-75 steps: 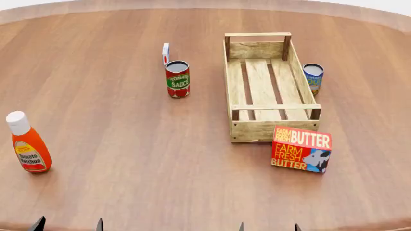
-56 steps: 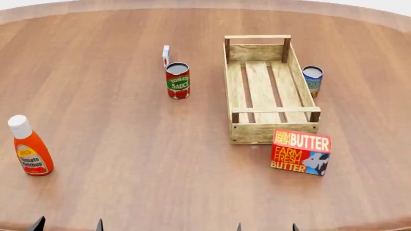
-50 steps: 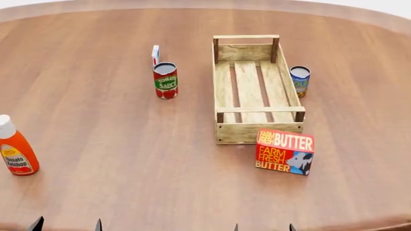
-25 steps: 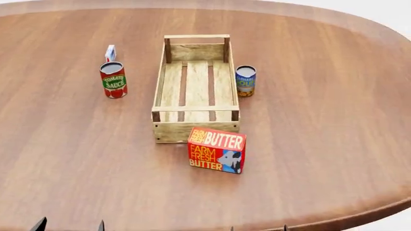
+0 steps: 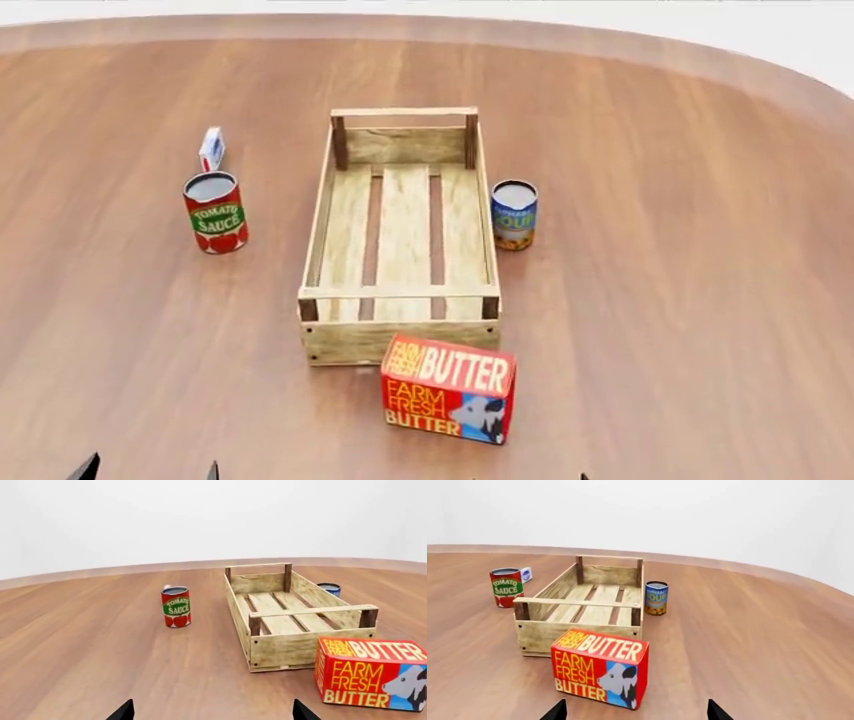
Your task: Pick up the butter and put it in the tray.
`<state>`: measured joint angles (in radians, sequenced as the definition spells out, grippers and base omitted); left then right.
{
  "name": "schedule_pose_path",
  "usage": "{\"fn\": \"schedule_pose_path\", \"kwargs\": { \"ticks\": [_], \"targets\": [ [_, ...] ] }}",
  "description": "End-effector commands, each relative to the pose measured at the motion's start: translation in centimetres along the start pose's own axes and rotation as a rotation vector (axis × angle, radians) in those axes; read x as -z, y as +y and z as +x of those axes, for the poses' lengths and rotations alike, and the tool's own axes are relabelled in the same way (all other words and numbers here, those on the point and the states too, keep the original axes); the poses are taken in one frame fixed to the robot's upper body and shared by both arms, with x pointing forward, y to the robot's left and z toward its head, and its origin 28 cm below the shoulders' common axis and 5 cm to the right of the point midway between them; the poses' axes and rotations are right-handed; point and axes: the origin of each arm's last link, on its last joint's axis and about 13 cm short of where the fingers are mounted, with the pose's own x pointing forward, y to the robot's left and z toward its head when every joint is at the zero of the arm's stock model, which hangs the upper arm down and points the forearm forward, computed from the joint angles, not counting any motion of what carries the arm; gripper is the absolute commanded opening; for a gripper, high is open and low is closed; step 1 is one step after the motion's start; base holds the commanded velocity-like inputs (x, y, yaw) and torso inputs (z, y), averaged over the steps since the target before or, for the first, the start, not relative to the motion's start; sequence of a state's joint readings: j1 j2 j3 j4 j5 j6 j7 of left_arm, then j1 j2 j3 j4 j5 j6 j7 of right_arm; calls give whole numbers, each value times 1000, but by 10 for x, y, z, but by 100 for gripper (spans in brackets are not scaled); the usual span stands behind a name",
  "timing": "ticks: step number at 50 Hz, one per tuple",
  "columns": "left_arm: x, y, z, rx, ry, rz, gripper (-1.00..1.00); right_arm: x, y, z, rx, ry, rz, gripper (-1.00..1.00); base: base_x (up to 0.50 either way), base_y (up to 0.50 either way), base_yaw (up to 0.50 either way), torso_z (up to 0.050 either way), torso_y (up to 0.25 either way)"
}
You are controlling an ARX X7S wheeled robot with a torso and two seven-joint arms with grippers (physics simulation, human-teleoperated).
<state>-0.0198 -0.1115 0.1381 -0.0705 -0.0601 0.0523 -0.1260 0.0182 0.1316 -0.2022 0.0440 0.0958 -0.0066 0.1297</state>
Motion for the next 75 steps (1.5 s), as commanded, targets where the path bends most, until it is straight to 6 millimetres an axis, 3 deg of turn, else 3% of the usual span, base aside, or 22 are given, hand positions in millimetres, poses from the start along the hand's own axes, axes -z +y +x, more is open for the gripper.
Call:
{"fn": "schedule_pose_path", "kwargs": {
  "ticks": [1,41,53,58,67,75],
  "targets": [
    [1,0,0,0,2,4,100,1,1,0,-5,2,-10,100,500,0,0,0,0],
    [1,0,0,-3,3,17,100,-1,2,-1,-20,-25,5,100,497,0,0,0,0],
    [3,0,0,-1,7,17,100,-5,1,2,-1,11,11,100,0,0,0,0,0],
    [5,-1,0,-1,12,15,100,-23,-4,11,-25,59,48,100,0,0,0,0,0],
    [6,-1,1,-4,19,10,100,-91,-12,34,-20,51,20,100,0,0,0,0,0],
    [7,-1,1,-5,20,8,100,-121,-17,43,-78,49,33,100,0,0,0,0,0]
  ]
}}
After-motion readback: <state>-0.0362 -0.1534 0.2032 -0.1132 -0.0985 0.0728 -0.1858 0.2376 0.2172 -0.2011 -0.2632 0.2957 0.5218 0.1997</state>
